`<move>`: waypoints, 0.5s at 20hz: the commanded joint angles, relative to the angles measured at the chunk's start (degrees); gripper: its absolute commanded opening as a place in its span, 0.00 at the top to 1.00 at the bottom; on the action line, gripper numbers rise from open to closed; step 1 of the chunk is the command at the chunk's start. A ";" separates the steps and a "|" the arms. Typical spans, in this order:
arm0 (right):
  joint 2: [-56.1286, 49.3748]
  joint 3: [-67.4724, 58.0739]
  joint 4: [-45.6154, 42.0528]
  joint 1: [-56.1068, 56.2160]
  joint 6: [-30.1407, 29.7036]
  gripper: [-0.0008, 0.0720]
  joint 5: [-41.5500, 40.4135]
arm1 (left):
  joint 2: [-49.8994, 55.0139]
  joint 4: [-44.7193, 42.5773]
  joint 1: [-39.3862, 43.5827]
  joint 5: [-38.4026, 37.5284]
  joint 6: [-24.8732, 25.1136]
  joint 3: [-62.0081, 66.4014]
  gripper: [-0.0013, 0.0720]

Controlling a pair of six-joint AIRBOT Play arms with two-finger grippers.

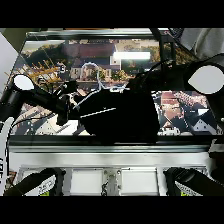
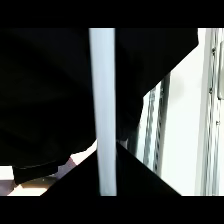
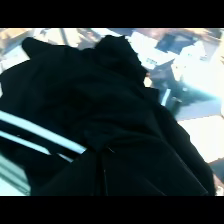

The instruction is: Fold the clothes and pants, and hang the long-sleeved shirts on hangers.

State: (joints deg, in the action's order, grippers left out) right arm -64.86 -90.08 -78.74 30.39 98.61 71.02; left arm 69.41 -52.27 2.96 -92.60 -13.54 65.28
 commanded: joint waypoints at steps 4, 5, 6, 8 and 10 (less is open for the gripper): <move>-0.09 -0.07 7.69 4.42 -2.89 0.97 -3.76 | 0.00 0.07 0.02 0.09 0.26 0.07 0.97; -0.09 -0.07 7.72 4.42 -2.86 0.97 -3.76 | 0.00 0.04 0.02 0.07 0.26 0.07 0.97; -0.04 -0.07 7.65 4.39 -2.89 0.97 -3.76 | 0.00 0.04 0.02 0.04 0.24 0.07 0.97; 0.07 -0.07 7.63 4.37 -2.89 0.97 -3.76 | 0.00 0.04 0.02 0.09 0.24 0.07 0.97; 0.07 -0.07 7.48 4.37 -2.86 0.97 -3.74 | 0.00 0.04 0.02 0.24 0.24 0.07 0.97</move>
State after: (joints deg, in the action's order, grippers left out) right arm -64.86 -90.08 -71.75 34.59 95.92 67.51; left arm 69.38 -52.18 2.96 -92.60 -13.17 65.28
